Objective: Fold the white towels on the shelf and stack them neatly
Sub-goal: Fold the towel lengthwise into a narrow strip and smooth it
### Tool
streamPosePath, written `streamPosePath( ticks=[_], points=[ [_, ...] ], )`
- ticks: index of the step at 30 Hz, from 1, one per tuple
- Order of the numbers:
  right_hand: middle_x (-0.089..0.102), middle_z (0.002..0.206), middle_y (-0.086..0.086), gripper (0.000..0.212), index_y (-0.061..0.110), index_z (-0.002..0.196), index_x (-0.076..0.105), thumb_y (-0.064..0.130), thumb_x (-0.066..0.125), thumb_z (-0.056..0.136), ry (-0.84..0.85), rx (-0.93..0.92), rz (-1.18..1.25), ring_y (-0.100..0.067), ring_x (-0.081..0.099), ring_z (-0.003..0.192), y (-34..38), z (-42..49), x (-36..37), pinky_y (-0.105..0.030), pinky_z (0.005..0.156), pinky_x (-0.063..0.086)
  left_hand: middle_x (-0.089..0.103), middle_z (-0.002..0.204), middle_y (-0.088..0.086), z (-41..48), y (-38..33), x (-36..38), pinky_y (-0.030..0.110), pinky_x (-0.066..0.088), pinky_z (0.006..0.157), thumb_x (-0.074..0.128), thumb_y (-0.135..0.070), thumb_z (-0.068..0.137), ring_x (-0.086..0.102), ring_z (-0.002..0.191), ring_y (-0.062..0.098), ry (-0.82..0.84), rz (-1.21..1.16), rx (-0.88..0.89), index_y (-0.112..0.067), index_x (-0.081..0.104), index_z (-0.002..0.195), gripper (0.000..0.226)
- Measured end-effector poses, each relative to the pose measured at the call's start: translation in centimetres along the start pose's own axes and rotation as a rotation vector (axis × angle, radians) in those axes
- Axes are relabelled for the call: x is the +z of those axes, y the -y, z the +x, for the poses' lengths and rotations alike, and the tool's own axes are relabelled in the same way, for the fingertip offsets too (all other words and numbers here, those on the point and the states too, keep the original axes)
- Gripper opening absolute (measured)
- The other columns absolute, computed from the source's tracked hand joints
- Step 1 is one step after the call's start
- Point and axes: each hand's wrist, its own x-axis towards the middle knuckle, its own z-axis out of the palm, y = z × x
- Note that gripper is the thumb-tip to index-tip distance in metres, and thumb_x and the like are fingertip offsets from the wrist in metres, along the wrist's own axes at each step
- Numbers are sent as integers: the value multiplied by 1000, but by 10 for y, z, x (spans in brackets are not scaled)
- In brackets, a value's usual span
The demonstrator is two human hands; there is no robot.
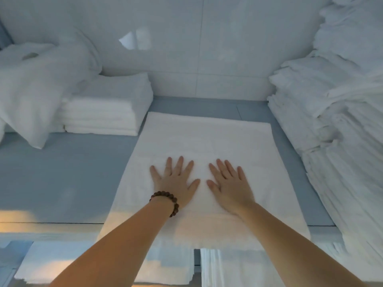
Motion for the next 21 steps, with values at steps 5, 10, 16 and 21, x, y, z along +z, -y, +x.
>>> streamPosePath(
  ticks=[5,10,16,21],
  points=[
    [-18,156,8,66,39,146,-13,64,-5,85,49,45,-21,-15,-19,143,-31,-20,-5,-40,118,-6,-23,155,-7,-22,-11,-2,71,-6,102,2,-72,83,-22,142,31,35,-33,-78,-40,-19,144,72],
    [-9,158,8,82,38,148,-3,68,-19,74,18,13,27,-15,-12,145,-30,-18,-14,-41,118,-4,-18,157,0,-22,-23,-10,71,-10,103,-9,-69,77,-20,142,34,-43,-69,-25,-36,-12,146,76],
    [-13,154,15,64,43,147,-1,63,-2,86,53,-208,8,-8,-13,144,-20,49,-15,-45,117,-6,-21,156,-8,51,-9,-14,75,-5,100,4,-70,86,-21,142,31,20,-59,-83,-45,-16,143,66],
    [-13,157,6,68,36,149,-5,62,1,86,90,242,-60,-16,-10,145,-144,70,-28,-45,118,-1,-19,156,-5,68,35,-13,73,-1,102,3,-76,81,-17,142,34,-9,-68,-292,-45,-16,143,72]
  ],
)
